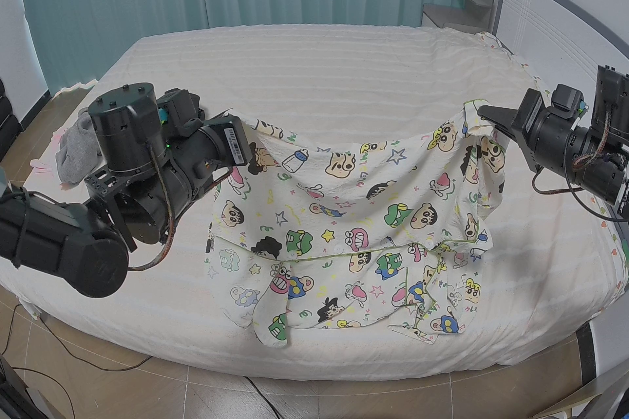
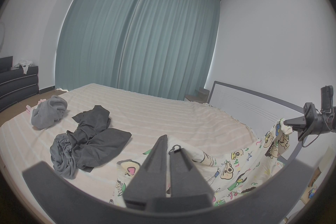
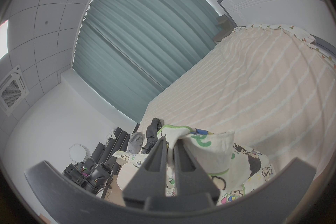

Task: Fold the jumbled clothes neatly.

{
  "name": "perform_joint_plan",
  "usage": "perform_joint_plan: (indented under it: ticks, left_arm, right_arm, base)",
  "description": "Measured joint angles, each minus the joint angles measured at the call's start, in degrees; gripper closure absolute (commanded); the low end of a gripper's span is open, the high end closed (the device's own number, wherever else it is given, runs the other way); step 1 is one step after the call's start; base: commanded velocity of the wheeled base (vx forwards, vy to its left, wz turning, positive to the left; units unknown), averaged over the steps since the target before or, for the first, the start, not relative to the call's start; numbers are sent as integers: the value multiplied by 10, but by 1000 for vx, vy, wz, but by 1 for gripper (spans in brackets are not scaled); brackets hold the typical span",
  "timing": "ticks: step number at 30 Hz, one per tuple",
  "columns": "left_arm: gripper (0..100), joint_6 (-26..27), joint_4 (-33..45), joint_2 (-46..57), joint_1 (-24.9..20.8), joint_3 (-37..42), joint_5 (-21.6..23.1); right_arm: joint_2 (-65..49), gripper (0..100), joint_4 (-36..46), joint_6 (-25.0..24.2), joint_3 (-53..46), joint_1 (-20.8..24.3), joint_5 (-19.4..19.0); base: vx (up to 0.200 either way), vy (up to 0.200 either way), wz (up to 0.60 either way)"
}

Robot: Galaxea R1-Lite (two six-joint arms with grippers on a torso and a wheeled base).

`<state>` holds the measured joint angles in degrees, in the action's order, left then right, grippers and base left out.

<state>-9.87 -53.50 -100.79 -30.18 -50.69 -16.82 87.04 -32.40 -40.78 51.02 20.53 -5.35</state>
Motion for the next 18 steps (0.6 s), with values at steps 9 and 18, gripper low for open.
perform_joint_plan:
  ticks: [9,18]
  left_arm:
    - [100,0,2,-41,5,-29,0]
    - [100,0,5,-105,21,-86,0]
  right_arm:
    - [14,100,-11,1,1,-5,0]
    - [57,100,-45,1,12,-25,-1]
  base:
    - [200,0,0]
    - [200,0,0]
